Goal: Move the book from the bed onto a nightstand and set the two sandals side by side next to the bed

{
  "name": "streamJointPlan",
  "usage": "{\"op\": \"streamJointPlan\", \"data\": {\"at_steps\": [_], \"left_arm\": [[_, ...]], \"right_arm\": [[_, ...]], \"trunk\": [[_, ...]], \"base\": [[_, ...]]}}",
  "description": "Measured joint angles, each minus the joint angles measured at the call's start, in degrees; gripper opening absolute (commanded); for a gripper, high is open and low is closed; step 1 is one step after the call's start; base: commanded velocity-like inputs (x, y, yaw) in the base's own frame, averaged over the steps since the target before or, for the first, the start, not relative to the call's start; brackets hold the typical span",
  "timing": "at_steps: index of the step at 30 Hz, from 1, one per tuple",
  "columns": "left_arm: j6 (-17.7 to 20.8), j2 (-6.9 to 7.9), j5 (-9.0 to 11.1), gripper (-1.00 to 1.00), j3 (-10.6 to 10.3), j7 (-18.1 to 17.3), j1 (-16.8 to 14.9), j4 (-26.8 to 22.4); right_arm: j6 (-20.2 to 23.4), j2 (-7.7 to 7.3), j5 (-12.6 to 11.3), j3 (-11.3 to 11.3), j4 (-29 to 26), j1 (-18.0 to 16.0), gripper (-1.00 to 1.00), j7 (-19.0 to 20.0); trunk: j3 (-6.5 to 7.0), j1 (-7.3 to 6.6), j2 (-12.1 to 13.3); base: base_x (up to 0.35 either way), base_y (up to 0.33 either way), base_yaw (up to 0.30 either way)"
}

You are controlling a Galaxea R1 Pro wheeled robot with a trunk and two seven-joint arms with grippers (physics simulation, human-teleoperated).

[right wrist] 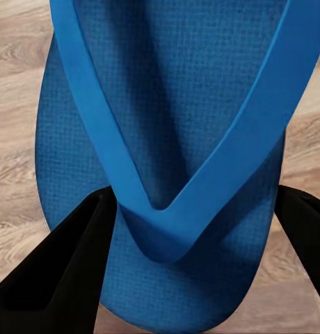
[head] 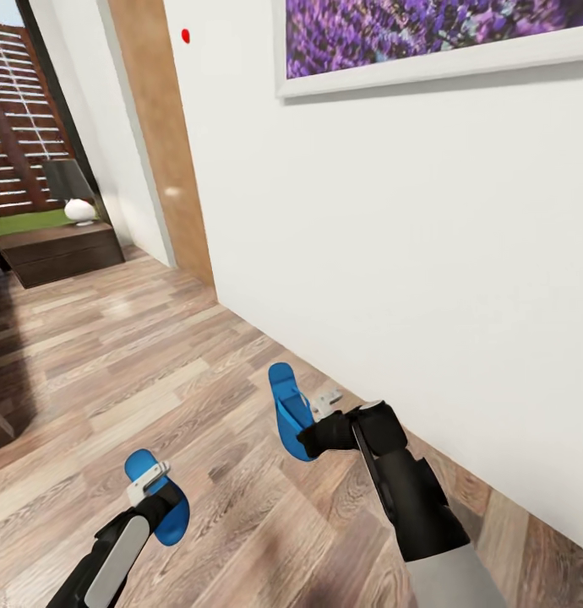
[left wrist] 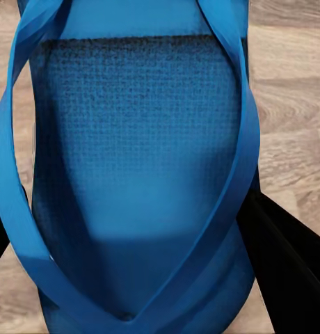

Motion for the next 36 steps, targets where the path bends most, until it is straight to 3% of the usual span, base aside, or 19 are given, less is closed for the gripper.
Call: {"op": "streamJointPlan", "data": {"at_steps": [13, 24, 36], "left_arm": [[-1.2, 0.23, 0.1, -1.0, 0.2, 0.0, 0.5, 0.0], [-1.4, 0.24, 0.1, -1.0, 0.2, 0.0, 0.5, 0.0], [-1.5, 0.2, 0.1, -1.0, 0.2, 0.1, 0.5, 0.0]], "right_arm": [[0.0, 0.0, 0.1, 1.9, 0.0, 0.0, -1.0, 0.0], [0.0, 0.0, 0.4, 2.3, 0.1, 0.0, -1.0, -0.1], [0.0, 0.0, 0.2, 4.8, 0.1, 0.2, -1.0, -0.1]], "trunk": [[-0.18, -0.01, 0.0], [-0.22, -0.01, 0.0], [-0.25, 0.0, 0.0]], "base": [[0.315, -0.039, 0.28], [0.325, 0.043, 0.288], [0.322, -0.079, 0.288]]}}
